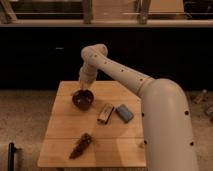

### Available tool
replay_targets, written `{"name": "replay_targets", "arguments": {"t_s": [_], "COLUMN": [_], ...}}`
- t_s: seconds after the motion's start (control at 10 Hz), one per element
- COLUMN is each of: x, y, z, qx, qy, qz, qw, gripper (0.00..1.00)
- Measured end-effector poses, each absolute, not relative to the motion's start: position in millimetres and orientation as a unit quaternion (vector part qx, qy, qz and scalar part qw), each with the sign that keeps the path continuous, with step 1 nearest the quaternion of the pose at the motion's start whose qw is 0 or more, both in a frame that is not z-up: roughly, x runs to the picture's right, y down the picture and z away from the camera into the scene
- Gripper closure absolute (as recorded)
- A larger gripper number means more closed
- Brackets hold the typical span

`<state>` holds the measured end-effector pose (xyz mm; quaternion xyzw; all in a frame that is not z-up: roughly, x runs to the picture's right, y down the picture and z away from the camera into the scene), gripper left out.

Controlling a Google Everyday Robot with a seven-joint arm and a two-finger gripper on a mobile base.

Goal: Place fork in purple bowl

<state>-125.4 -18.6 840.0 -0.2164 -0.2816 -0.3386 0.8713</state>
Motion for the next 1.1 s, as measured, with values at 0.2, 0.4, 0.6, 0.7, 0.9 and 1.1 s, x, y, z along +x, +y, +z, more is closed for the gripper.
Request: {"name": "replay_targets", "arguments": {"t_s": [0.2, 0.4, 0.6, 0.7, 0.9, 1.1], "x": [-129.9, -135.2, -141.1, -143.6, -151.3, -152.6], "y": [-12.8, -6.3, -1.4, 0.4, 5.6, 9.1], "z": [842.1, 844.9, 848.1, 850.2, 855.1, 860.0], "qx": [-0.219, -0.222, -0.225, -0.228, -0.233, -0.238], "qy": [-0.292, -0.301, -0.307, -0.308, -0.311, -0.313], "qz": [-0.345, -0.349, -0.352, -0.353, -0.353, -0.349], "qw": [0.864, 0.859, 0.855, 0.854, 0.851, 0.851], "gripper": [0.95, 0.95, 0.95, 0.95, 0.84, 0.63]}}
